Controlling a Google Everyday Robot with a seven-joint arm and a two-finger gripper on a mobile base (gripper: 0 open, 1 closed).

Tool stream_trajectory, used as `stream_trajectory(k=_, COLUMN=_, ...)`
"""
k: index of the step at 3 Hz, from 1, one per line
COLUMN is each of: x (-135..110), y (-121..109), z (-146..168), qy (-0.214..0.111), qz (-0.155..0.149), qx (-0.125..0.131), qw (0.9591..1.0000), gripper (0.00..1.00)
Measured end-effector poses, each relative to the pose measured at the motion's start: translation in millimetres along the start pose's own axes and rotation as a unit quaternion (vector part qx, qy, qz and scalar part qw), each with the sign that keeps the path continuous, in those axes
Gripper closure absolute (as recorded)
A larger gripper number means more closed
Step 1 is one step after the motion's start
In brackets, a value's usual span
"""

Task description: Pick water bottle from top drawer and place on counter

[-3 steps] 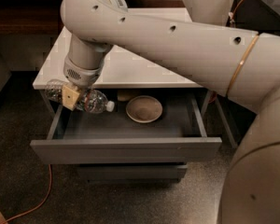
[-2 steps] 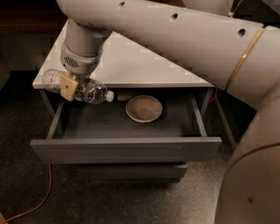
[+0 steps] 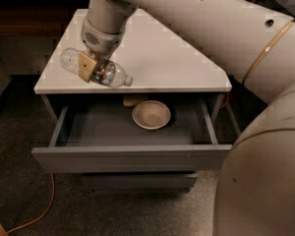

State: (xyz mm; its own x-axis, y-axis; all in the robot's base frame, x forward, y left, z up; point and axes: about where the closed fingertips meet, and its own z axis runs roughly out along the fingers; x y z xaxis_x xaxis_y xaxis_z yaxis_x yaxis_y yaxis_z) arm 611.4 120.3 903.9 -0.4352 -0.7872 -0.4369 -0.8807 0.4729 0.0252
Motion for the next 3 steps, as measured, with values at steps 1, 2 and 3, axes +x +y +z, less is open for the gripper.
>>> stream_trajectory(k=1, x=3, y=-28, z=-9, qy=-0.007, qz=0.023, qx=0.009, qw=0.9997, gripper=1.0)
stream_trajectory(k=2, x=20, y=-75, z=3, qy=-0.004, qz=0.063, qx=0.022, qw=0.9977, gripper=0.76)
stream_trajectory(k=3, x=33, y=-106, z=18, qy=-0.002, qz=0.084, qx=0.026, qw=0.9961, gripper=0.52)
